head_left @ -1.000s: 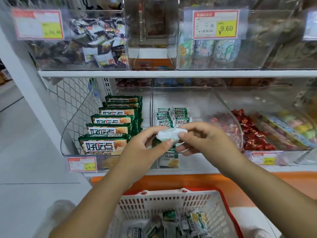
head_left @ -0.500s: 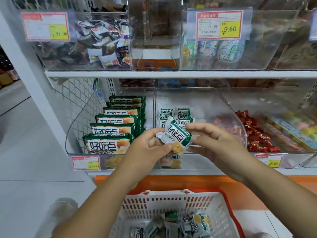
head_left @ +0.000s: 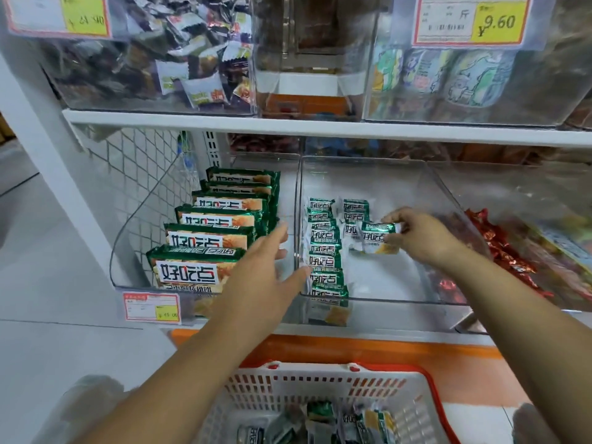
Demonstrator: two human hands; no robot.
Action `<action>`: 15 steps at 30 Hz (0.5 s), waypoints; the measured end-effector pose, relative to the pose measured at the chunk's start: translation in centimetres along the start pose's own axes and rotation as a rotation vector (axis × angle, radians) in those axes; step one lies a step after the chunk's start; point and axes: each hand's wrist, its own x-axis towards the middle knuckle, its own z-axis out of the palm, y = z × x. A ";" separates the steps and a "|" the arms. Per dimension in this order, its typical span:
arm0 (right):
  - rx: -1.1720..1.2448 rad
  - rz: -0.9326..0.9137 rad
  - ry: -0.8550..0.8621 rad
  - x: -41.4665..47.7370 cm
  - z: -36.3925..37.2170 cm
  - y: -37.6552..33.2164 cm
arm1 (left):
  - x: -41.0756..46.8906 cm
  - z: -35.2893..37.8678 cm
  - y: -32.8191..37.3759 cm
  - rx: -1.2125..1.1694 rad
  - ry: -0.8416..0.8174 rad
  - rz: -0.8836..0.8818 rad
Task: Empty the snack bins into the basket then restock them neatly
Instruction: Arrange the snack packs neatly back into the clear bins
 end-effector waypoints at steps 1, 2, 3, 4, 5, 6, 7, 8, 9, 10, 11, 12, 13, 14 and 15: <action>-0.015 0.004 -0.030 0.5 0.4 -0.1 | 0.0 0.1 -0.1 0.035 -0.036 -0.009; 0.005 0.004 -0.058 0.8 0.7 -0.3 | 0.1 0.3 -0.2 0.059 -0.066 -0.011; 0.045 0.007 -0.087 1.1 1.0 -0.3 | 0.1 0.4 -0.4 0.074 -0.089 -0.012; 0.086 0.013 -0.115 1.3 1.3 -0.4 | 0.2 0.4 -0.5 0.080 -0.103 -0.013; 0.111 0.024 -0.132 1.6 1.6 -0.3 | 0.2 0.4 -0.5 0.074 -0.110 -0.016; 0.125 0.033 -0.138 1.8 1.9 -0.2 | 0.2 0.3 -0.6 0.056 -0.114 -0.015; 0.132 0.038 -0.141 2.1 2.2 0.1 | 0.2 0.3 -0.6 0.036 -0.117 -0.015; 0.130 0.041 -0.141 2.3 2.4 0.3 | 0.3 0.3 -0.6 0.022 -0.121 -0.014; 0.114 0.043 -0.139 2.3 2.6 0.4 | 0.3 0.3 -0.6 0.014 -0.128 -0.013; 0.086 0.037 -0.130 2.4 2.7 0.5 | 0.3 0.3 -0.6 0.008 -0.132 -0.013; 0.050 0.023 -0.111 2.4 2.9 0.5 | 0.2 0.3 -0.7 0.004 -0.135 -0.014; 0.011 0.002 -0.088 2.4 3.0 0.5 | 0.2 0.3 -0.7 0.001 -0.136 -0.012; -0.023 -0.016 -0.068 2.4 3.2 0.4 | 0.3 0.3 -0.8 -0.002 -0.136 -0.007; -0.043 -0.025 -0.056 2.3 3.4 0.3 | 0.3 0.3 -0.8 -0.008 -0.132 -0.001; -0.037 -0.015 -0.054 2.2 3.4 0.3 | 0.3 0.3 -0.9 -0.019 -0.128 0.002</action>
